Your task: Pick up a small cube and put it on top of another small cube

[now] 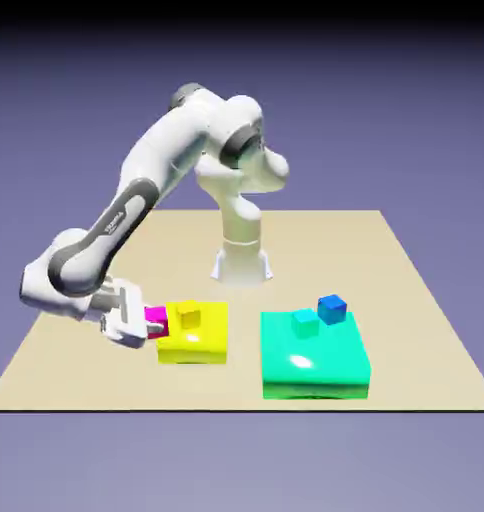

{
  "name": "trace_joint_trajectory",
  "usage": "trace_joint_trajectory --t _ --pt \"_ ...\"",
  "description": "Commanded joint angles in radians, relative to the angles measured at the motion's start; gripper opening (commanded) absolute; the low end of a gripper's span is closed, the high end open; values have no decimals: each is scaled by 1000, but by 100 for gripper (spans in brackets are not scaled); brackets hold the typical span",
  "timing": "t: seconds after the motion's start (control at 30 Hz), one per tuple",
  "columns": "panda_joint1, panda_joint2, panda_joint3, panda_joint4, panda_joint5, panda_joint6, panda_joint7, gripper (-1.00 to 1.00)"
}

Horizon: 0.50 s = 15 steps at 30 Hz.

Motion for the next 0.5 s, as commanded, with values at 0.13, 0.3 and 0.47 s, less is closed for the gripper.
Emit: trace_joint_trajectory --t 0.13,0.3,0.47 --pt "-24 -181 85 -106 -219 44 -35 -100" --pt "6 -208 110 -227 -219 150 -57 -100" --pt "9 -208 111 -236 -216 158 -58 100"
